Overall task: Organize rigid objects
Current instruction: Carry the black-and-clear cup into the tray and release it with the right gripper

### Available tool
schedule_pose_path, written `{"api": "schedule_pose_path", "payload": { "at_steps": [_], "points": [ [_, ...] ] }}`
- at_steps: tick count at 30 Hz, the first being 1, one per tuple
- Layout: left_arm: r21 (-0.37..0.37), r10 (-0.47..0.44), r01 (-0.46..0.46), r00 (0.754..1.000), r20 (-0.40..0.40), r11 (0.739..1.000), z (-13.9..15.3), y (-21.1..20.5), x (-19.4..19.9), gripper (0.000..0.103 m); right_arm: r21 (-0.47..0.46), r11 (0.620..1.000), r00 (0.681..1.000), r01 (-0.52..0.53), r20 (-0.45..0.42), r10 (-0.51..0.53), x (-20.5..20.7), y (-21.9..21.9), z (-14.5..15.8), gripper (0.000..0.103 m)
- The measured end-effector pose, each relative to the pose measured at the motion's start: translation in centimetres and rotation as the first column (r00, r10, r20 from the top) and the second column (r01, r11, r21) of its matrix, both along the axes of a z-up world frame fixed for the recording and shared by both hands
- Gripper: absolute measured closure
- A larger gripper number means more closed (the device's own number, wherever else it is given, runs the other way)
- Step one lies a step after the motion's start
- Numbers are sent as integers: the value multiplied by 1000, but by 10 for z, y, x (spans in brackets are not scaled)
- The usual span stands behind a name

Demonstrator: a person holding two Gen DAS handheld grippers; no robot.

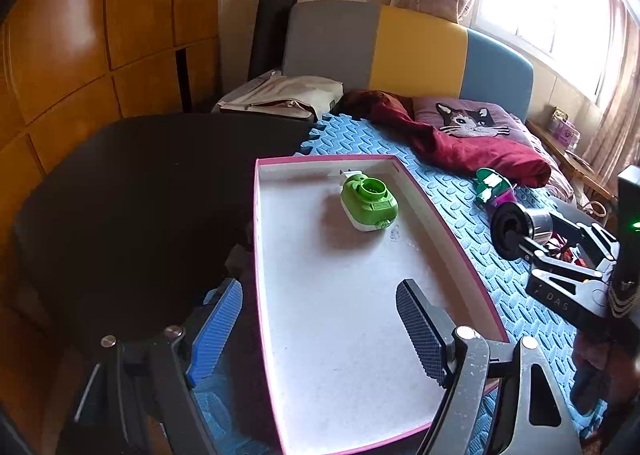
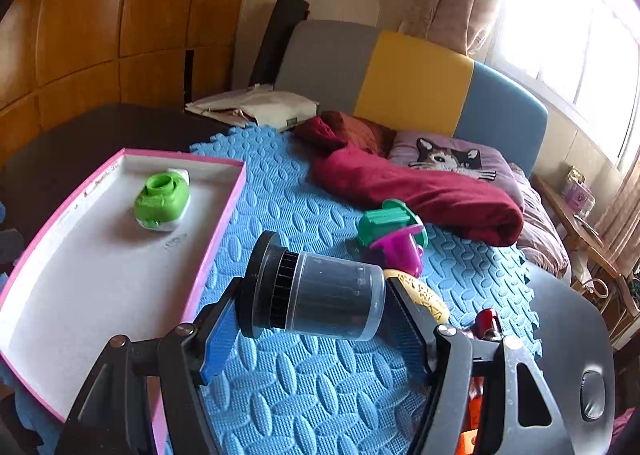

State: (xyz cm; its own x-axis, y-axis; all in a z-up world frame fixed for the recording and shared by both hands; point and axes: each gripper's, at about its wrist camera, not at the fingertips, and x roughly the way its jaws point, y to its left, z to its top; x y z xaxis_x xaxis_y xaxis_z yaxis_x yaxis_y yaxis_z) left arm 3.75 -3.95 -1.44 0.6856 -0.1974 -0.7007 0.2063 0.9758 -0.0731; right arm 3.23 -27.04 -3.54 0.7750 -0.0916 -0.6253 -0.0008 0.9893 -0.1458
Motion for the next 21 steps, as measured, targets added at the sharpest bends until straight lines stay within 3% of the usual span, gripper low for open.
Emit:
{"api": "schedule_pose_path", "payload": {
  "at_steps": [5, 11, 14, 21],
  "points": [
    [0, 20, -20, 1000, 11, 1000, 4, 6, -2, 23, 13, 1000, 1000, -17, 23, 17, -4, 6, 8, 33],
    [-7, 36, -36, 999, 25, 999, 10, 15, -5, 23, -36, 999, 1000, -2, 25, 3, -7, 21, 18, 33],
    [-13, 54, -53, 998, 37, 999, 13, 24, -5, 23, 2, 1000, 1000, 11, 12, -11, -7, 29, 25, 33],
    [-27, 98, -97, 994, 45, 995, 16, 46, -7, 23, -9, 999, 999, -31, 12, 31, -5, 71, 37, 33]
  ]
}}
